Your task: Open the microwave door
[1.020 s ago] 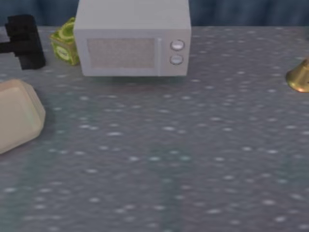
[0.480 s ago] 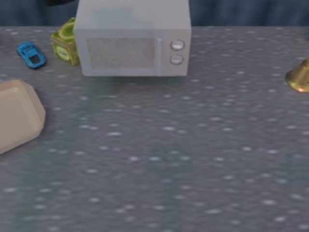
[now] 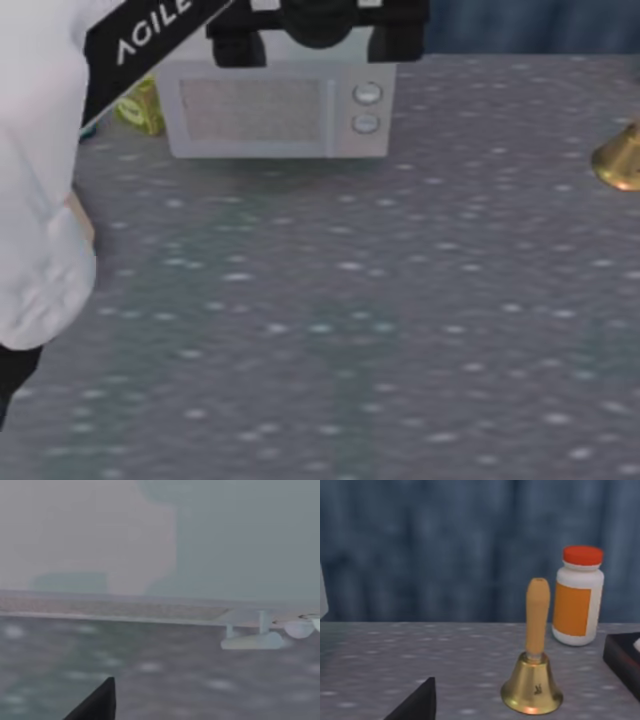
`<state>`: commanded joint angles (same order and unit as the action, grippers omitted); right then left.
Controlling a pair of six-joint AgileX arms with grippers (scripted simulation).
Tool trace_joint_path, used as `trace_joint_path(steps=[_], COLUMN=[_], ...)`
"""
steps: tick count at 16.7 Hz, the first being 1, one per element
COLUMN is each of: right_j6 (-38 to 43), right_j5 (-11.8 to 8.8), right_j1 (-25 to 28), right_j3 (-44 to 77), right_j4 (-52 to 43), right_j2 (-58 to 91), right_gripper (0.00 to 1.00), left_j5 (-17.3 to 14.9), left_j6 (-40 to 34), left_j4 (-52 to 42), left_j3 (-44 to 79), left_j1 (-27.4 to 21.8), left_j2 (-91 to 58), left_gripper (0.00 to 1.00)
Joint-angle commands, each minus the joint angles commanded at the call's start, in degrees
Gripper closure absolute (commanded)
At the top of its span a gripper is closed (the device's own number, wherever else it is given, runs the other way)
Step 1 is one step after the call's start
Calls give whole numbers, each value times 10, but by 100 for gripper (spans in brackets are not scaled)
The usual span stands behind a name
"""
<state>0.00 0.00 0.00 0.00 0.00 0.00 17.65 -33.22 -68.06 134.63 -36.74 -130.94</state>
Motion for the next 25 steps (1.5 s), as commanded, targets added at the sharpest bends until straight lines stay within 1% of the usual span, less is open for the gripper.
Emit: trace_joint_path(steps=[7,14,19,25], right_j6=[0,0,0,0], right_j5=[0,0,0,0], right_j1=[0,0,0,0], right_j3=[0,0,0,0], right_j4=[0,0,0,0], right_j2=[0,0,0,0], right_gripper=[0,0,0,0], left_j5=[0,-11,-12,-12], left_j6=[-1,23,25,25], left_j4=[-2,105,112,112], left_j3=[6,-30,-33,-33], left_j1=[1,24,26,26], left_j2=[-11,-72,-77,-77], left_gripper=[0,0,0,45])
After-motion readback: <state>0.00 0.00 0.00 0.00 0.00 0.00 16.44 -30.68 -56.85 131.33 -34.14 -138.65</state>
